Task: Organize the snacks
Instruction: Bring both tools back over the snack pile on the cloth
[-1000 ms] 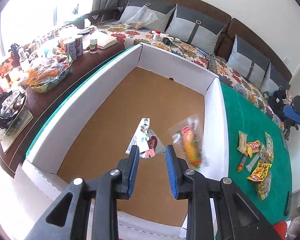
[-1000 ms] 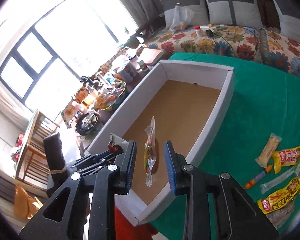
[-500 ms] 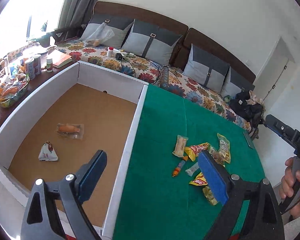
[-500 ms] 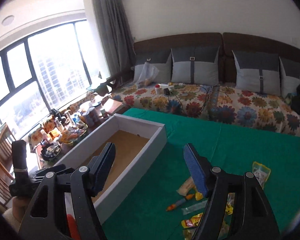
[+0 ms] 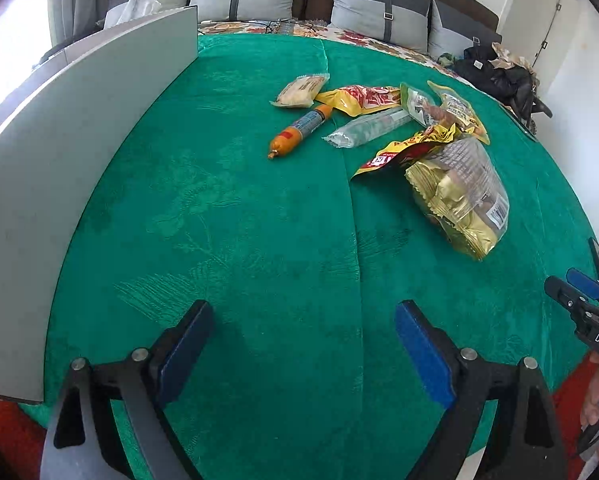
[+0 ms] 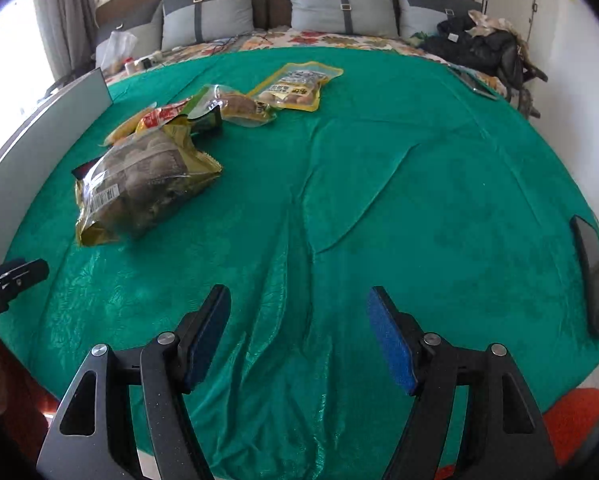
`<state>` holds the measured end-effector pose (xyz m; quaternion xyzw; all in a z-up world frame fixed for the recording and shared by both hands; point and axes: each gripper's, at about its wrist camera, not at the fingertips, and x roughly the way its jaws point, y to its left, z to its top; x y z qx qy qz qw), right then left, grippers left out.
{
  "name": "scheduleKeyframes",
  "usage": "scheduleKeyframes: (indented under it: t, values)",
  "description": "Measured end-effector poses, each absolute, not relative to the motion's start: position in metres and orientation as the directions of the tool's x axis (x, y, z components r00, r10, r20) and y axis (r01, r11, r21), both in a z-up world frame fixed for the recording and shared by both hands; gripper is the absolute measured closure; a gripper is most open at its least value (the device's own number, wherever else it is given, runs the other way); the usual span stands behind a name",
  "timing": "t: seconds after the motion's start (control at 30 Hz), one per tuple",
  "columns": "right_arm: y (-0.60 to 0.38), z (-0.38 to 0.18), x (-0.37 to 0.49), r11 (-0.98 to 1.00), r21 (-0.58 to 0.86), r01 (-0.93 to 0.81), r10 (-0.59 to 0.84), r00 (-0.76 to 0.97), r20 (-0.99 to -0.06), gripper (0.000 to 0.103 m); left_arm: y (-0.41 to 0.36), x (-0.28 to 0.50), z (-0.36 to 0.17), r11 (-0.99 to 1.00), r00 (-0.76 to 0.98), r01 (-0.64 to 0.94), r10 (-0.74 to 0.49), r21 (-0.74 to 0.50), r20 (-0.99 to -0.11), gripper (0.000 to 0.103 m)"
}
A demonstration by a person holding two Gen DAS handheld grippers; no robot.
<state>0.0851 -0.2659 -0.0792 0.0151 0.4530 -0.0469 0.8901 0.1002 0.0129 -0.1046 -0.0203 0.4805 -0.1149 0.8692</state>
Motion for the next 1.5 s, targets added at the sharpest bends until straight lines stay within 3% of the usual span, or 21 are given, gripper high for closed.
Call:
scheduleKeyframes:
  t: [0.17, 0.27, 0.6, 0.87, 1.07, 1.17, 1.27, 1.37, 1.5]
  values:
    - [-0.254, -0.093, 0.093, 0.998, -0.019, 0.054, -0.047, 0.581, -0.812, 0.029, 0.008, 0.095, -0.108, 0.973, 0.522, 0.219, -0.179, -0.071, -0.834, 0.01]
    - [-0.251, -0.099, 0.088, 0.999, -0.005, 0.049, -0.033, 0.586, -0.81, 0.027, 0.001, 0.092, -0.115, 0.971, 0.525, 0.237, -0.134, -0.007, -0.841, 0.0]
    - [-0.245, -0.107, 0.089, 1.0, -0.004, 0.025, -0.018, 0.614, -0.789, 0.01, 0.001, 0.098, -0.114, 0.969, 0.535, 0.249, -0.145, -0.009, -0.832, 0.0]
    - [-0.246, -0.107, 0.09, 1.0, -0.002, 0.026, -0.018, 0.606, -0.795, 0.01, 0.004, 0.102, -0.114, 0.962, 0.51, 0.272, -0.154, -0.01, -0.846, 0.0]
    - [-0.248, -0.101, 0.108, 0.994, 0.019, 0.109, -0.037, 0.485, -0.873, 0.01, 0.016, 0.101, -0.115, 0.968, 0.512, 0.251, -0.144, -0.013, -0.847, 0.0]
    - [-0.254, -0.091, 0.117, 0.963, 0.185, 0.197, 0.078, 0.452, -0.889, 0.011, 0.018, 0.1, -0.115, 0.967, 0.512, 0.254, -0.145, -0.012, -0.847, 0.0]
    - [-0.244, -0.061, 0.124, 0.933, 0.314, 0.177, 0.178, 0.533, -0.827, 0.013, 0.019, 0.099, -0.115, 0.967, 0.513, 0.256, -0.147, -0.012, -0.846, 0.0]
    - [-0.203, -0.032, 0.136, 0.969, 0.246, 0.021, 0.189, 0.581, -0.792, 0.012, 0.02, 0.099, -0.115, 0.966, 0.514, 0.259, -0.148, -0.012, -0.845, 0.0]
    - [-0.154, -0.034, 0.157, 0.989, 0.073, -0.127, 0.132, 0.554, -0.822, 0.011, 0.02, 0.099, -0.115, 0.965, 0.512, 0.26, -0.149, -0.012, -0.846, 0.0]
